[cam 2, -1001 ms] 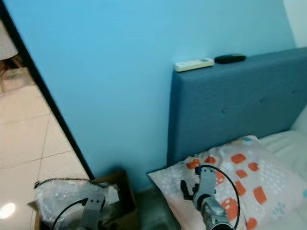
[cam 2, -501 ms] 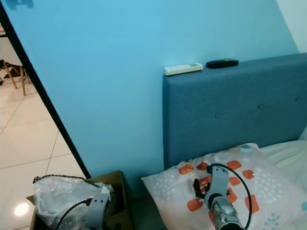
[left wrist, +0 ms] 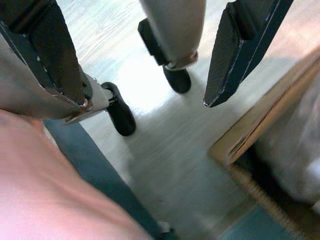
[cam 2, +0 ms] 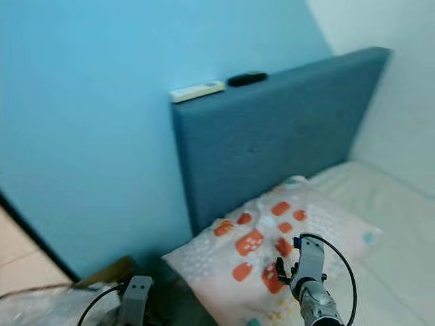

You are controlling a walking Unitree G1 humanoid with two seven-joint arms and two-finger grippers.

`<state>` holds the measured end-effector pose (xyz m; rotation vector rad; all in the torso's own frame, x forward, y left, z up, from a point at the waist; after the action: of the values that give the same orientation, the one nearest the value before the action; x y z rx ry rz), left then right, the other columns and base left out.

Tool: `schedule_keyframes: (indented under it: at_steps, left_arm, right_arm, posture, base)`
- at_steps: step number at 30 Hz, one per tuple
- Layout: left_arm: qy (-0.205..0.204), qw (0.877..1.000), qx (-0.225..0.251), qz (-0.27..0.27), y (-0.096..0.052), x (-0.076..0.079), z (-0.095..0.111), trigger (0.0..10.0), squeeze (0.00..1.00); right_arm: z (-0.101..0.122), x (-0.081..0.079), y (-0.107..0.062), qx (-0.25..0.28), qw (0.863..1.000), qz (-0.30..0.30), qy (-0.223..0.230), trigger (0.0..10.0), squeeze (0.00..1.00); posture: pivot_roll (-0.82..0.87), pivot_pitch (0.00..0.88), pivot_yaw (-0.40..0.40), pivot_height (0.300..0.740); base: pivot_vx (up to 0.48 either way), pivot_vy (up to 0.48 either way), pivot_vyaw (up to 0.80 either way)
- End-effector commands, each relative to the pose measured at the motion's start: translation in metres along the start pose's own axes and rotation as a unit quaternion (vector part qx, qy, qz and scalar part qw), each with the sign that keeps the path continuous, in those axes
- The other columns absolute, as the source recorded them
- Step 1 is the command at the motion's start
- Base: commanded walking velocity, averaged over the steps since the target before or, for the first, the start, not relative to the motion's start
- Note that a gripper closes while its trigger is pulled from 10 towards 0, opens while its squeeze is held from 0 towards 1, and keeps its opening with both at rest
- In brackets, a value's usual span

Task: Clean up the room

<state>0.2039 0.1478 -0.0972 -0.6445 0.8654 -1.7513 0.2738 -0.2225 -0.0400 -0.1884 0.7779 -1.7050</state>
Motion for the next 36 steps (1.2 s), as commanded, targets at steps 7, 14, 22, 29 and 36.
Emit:
schedule_keyframes:
  at_steps: [7, 14, 22, 29, 36]
  left_arm:
    - [0.018, 1.0, -0.008, 0.017, -0.001, -0.007, -0.002, 10.0, 0.0]
    - [0.005, 0.999, -0.009, 0.033, -0.002, -0.01, -0.002, 10.0, 0.0]
    - [0.007, 0.999, -0.015, 0.034, -0.002, -0.01, -0.005, 10.0, 0.0]
    - [0.009, 0.999, -0.018, 0.046, -0.003, -0.013, -0.007, 10.0, 0.0]
    - [-0.025, 0.997, 0.018, 0.072, -0.003, -0.026, 0.012, 10.0, 0.0]
  right_arm:
    - [-0.004, -0.006, 0.001, -0.01, 1.0, 0.013, 0.005, 10.0, 0.0]
    - [-0.005, -0.006, 0.0, -0.013, 1.0, 0.016, 0.001, 10.0, 0.0]
    - [-0.007, -0.008, 0.0, -0.022, 0.999, 0.024, -0.005, 10.0, 0.0]
    - [-0.013, -0.017, 0.001, -0.045, 0.998, 0.047, -0.018, 10.0, 0.0]
    - [-0.007, -0.01, 0.002, -0.037, 0.998, 0.026, -0.045, 10.0, 0.0]
  posture:
    - [0.04, 0.01, -0.003, 0.728]
    - [0.04, 0.007, -0.007, 0.728]
    - [0.04, 0.005, -0.011, 0.728]
    - [0.04, 0.003, -0.012, 0.728]
    - [0.04, 0.009, -0.012, 0.703]
  base:
    - [0.0, -0.187, 0.0]
    - [0.0, -0.342, 0.0]
    - [0.0, 0.0, 0.0]
    - [0.0, 0.0, 0.0]
    - [0.0, 0.0, 0.0]
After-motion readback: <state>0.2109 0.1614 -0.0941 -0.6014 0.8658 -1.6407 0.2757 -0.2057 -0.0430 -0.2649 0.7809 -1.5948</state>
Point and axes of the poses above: a point about 5 cm out from each wrist's last joint towards the gripper, its own y axis pointing out of the wrist towards the gripper, its own z axis along the axis of the wrist's last joint, x = y × z, the point moved 2 cm from there along y, pointing out of the wrist towards the gripper, and after that the axes turned 14 degrees about y, right-handed, at the moved point
